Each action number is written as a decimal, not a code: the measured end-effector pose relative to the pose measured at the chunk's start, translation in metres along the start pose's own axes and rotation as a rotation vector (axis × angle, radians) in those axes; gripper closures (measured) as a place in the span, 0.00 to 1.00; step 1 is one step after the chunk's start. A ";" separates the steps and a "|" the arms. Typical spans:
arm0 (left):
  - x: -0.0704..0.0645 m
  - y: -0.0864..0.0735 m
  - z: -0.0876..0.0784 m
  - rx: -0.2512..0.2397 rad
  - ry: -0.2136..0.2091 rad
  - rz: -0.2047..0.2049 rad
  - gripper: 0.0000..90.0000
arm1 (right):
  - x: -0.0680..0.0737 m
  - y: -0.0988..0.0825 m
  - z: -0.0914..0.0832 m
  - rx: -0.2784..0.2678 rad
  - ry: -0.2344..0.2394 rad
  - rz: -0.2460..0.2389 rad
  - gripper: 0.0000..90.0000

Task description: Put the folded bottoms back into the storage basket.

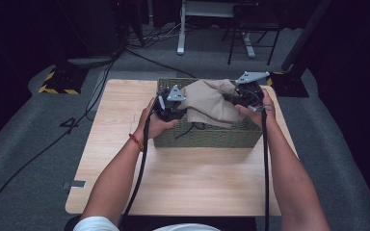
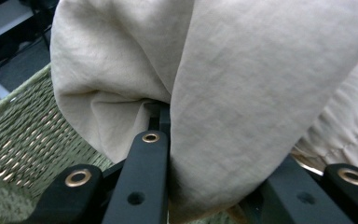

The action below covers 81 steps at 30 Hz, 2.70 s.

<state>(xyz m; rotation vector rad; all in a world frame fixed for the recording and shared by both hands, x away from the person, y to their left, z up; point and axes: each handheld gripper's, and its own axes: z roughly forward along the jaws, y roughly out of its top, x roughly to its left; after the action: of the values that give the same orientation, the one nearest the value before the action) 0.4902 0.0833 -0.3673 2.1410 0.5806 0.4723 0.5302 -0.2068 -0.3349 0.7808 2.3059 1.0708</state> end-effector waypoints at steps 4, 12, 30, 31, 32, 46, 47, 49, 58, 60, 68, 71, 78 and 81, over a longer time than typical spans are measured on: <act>0.004 -0.002 0.006 0.011 0.004 -0.009 0.87 | -0.003 -0.003 0.008 0.002 0.001 0.022 0.82; 0.010 -0.007 0.013 0.048 0.005 -0.036 0.84 | -0.004 -0.009 0.019 0.021 0.005 0.036 0.82; 0.014 -0.009 0.022 0.207 0.041 -0.031 0.62 | -0.010 -0.030 0.034 0.096 0.033 0.051 0.82; 0.014 -0.009 0.022 0.207 0.041 -0.031 0.61 | -0.010 -0.031 0.036 0.107 0.033 0.048 0.82; 0.013 -0.009 0.022 0.222 0.055 -0.023 0.61 | -0.010 -0.031 0.036 0.107 0.033 0.048 0.82; 0.011 -0.016 0.016 0.266 0.116 -0.045 0.36 | -0.009 -0.041 0.050 0.195 0.056 0.065 0.75; 0.011 -0.018 0.016 0.267 0.121 -0.046 0.33 | -0.009 -0.041 0.051 0.204 0.025 0.066 0.71; 0.012 -0.019 0.015 0.259 0.126 -0.058 0.32 | -0.010 -0.041 0.051 0.209 0.023 0.069 0.68; 0.013 -0.019 0.009 0.208 0.105 -0.088 0.23 | -0.014 -0.041 0.052 0.216 -0.070 0.089 0.42; 0.012 -0.019 0.010 0.193 0.093 -0.092 0.22 | -0.016 -0.041 0.050 0.215 -0.089 0.096 0.35; 0.009 -0.019 0.008 0.162 0.061 -0.096 0.19 | -0.015 -0.040 0.048 0.202 -0.064 0.094 0.30; 0.009 -0.018 0.006 0.155 0.056 -0.099 0.19 | -0.013 -0.039 0.047 0.204 -0.065 0.081 0.28; 0.004 -0.017 -0.002 0.134 0.051 -0.081 0.19 | -0.006 -0.033 0.038 0.183 -0.037 0.061 0.27; 0.000 -0.016 -0.009 0.110 0.049 -0.083 0.19 | -0.002 -0.031 0.031 0.161 -0.018 0.062 0.28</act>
<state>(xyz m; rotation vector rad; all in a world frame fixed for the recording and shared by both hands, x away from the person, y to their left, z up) 0.4816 0.0977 -0.3746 2.2050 0.7350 0.4575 0.5416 -0.2086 -0.3772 0.9251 2.3888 0.9078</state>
